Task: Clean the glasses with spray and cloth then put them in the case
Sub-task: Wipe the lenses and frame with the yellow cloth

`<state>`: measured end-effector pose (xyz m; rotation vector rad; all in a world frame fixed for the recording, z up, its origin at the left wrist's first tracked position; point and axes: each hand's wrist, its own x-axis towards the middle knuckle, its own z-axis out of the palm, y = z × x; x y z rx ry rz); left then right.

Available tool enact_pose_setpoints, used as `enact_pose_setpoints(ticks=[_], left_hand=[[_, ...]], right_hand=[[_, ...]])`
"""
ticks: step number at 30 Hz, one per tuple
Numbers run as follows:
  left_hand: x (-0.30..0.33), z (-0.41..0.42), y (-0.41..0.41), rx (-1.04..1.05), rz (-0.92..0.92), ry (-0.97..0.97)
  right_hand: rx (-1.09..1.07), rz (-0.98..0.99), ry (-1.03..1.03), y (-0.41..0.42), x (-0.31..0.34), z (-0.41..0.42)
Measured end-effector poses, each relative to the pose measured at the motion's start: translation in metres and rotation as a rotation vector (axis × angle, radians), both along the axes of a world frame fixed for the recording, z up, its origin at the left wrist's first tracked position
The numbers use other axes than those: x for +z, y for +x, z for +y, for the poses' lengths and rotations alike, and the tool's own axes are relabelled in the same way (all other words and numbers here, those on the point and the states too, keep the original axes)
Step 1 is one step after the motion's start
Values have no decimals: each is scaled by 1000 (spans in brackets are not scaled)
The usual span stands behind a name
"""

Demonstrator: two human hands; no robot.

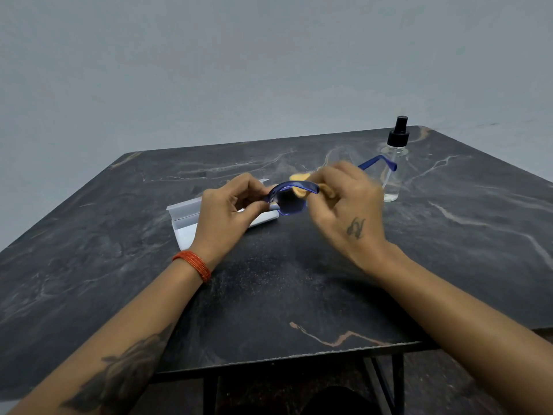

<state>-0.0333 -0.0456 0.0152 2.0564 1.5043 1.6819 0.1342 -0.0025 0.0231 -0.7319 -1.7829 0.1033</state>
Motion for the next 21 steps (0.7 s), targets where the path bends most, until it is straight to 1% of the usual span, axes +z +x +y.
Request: enact_pose_setpoints(ticks=[2,5,7,9,11,17,21], left_hand=[[0,0,0,-1,2,-4],[0,0,0,-2,10,-7],[0,0,0,-3,5,-3],[0,1,0,-8,-2,1],[-1,1,-1,-11,-7,0],[-1,1,-1,-5,-16,1],[0,1,-2,-4,-32,-8]], right_hand=[[-35,71,-71,2,3,4],[-47,27,-118,0,0,6],[-50,-69,-74,-3,-4,4],[-44,-161,12,-5,-6,1],[-37,-222,74,-5,-8,0],[102,-332,117,-6,-10,2],[131,-301,122,-4,-10,3]])
